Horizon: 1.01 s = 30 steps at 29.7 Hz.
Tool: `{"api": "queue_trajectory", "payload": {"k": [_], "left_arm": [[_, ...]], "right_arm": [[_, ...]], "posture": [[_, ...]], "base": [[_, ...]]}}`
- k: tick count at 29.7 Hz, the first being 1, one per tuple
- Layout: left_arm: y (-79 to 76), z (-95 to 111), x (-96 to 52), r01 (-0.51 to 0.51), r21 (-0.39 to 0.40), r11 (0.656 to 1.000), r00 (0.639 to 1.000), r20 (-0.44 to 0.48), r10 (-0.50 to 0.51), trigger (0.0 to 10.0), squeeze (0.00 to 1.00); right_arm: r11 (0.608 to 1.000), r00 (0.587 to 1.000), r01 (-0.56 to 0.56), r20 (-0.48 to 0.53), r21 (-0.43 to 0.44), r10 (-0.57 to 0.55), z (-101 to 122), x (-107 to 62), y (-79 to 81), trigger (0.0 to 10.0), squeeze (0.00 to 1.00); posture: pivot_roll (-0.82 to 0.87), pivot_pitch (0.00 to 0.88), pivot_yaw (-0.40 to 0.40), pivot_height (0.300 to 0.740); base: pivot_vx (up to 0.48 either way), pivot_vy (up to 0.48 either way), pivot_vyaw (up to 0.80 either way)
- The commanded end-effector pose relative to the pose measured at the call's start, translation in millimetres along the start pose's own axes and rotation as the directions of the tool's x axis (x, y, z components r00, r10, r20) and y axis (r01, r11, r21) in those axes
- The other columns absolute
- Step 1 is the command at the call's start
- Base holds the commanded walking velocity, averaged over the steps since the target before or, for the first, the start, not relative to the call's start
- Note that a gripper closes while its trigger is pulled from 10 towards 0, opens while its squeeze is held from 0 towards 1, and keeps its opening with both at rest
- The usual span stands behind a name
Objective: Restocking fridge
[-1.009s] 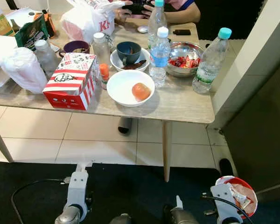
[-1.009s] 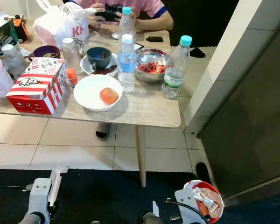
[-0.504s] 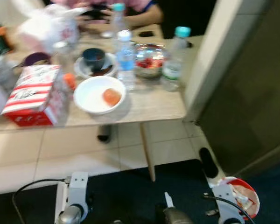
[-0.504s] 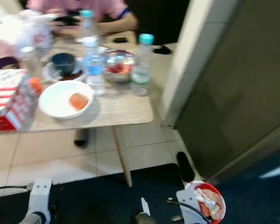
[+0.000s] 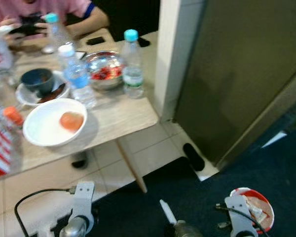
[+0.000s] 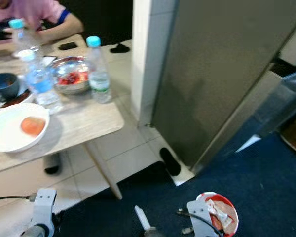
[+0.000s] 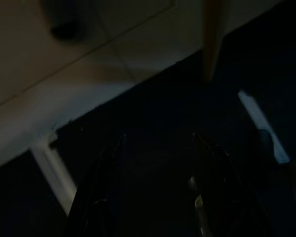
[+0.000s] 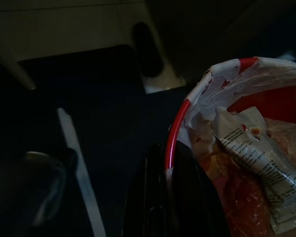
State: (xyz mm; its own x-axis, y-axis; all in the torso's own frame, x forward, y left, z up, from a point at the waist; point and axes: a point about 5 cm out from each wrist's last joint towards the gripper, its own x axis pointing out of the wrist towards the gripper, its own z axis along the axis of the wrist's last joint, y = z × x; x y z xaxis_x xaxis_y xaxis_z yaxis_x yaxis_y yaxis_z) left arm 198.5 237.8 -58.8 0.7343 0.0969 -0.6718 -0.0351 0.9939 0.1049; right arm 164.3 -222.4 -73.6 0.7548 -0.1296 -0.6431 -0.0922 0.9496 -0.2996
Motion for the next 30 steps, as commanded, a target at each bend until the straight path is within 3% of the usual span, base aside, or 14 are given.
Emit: {"api": "queue_trajectory", "payload": {"k": [1,30], "left_arm": [[-3.5,-13.5,-3.7,0.005,-0.009,1.0,0.999,-0.044,-0.005,10.0,0.0],[-4.2,-10.2,-2.1,0.012,-0.003,1.0,0.999,-0.04,-0.012,10.0,0.0]], "right_arm": [[1.0,1.0,0.005,-0.008,0.009,-0.005,-3.2,-1.6,-0.3,10.0,0.0],[1.0,1.0,0.008,-0.007,0.007,-0.008,-1.6,-0.5,-0.8,10.0,0.0]], "posture": [[-0.07,0.146,-0.037,0.727],[-0.08,0.127,-0.031,0.727]], "base": [[0.0,0.0,-0.77],[0.0,0.0,-0.77]]}}
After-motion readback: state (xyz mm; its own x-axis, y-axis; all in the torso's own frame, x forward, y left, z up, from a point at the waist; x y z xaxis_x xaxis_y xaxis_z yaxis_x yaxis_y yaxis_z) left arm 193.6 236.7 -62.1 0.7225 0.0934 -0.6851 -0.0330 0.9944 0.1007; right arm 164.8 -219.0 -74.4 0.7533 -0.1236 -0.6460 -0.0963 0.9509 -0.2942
